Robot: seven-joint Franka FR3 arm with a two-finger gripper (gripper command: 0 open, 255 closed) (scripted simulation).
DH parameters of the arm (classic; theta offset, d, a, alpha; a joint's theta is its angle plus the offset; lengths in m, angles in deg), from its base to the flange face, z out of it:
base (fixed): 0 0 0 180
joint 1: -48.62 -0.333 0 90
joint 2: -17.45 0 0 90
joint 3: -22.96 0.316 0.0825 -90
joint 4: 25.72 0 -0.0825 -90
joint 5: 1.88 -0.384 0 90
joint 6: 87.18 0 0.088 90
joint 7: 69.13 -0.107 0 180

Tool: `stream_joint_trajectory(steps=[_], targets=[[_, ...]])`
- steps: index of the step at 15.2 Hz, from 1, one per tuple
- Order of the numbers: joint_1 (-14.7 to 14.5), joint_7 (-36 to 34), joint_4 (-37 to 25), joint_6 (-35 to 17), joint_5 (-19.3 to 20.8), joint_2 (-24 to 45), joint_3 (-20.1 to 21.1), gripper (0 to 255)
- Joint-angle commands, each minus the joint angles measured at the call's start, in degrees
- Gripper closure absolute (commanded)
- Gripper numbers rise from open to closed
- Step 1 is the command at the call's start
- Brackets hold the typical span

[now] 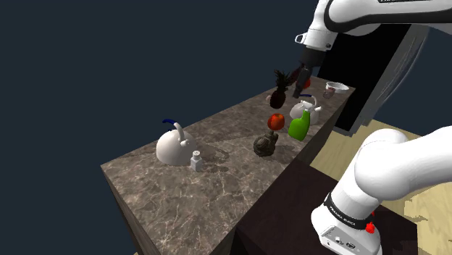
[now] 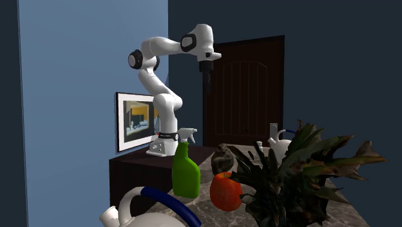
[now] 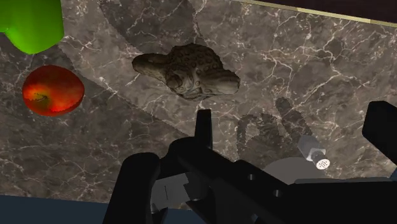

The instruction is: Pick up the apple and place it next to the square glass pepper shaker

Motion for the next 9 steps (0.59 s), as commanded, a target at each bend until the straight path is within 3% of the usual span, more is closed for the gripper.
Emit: stream_joint_trajectory(steps=[1, 9], targets=[[0.07, 4.73, 0.42, -2.42, 2.05, 1.79, -3.25, 0], [-1.99, 21.83, -1.10, -13.12, 6.53, 12.86, -15.73, 0]])
